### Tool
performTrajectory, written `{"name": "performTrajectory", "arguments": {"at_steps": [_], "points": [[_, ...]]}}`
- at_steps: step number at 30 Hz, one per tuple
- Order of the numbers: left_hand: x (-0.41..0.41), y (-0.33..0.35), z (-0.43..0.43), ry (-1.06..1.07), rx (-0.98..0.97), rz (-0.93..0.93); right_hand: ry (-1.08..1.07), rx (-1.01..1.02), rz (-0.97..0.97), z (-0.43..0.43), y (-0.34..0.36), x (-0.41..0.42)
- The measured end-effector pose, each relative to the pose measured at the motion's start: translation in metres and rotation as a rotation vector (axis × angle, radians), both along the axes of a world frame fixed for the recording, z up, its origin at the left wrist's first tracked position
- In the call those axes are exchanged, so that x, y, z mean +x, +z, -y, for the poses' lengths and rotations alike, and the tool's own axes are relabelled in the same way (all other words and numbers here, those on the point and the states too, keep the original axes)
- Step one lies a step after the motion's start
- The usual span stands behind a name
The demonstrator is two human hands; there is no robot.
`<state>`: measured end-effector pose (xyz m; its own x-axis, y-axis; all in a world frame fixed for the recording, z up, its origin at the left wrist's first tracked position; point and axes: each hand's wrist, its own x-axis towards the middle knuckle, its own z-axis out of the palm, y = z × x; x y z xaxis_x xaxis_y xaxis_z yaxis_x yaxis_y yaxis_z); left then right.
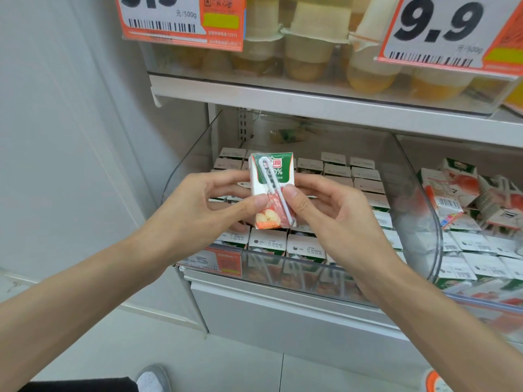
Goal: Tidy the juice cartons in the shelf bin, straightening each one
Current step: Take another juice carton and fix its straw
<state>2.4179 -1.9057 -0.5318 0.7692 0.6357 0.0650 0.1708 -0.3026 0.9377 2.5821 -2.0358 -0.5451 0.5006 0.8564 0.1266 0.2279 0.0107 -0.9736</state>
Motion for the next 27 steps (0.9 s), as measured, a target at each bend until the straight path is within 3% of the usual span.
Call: {"name": "performTrajectory", "arguments": {"at_steps": [6, 13, 18, 27], "points": [[-0.0017, -0.0040, -0.0010, -0.050, -0.068, -0.028, -0.012, -0.026, -0.132, 0.0026, 0.0017, 0.0027], [-0.0016, 0.0006, 0.0016, -0.275, -0.376, 0.038, 0.020, 0.011, -0.094, 0.0032, 0.0011, 0.0000], [-0.0031, 0.0007, 0.0037, -0.238, -0.243, 0.049, 0.065, 0.059, -0.135, 0.0043, 0.0011, -0.0019], [-0.0019, -0.0003, 0.0005, -0.137, -0.230, 0.095, 0.063, 0.040, -0.127, 0.0049, 0.0056, -0.0030]]}}
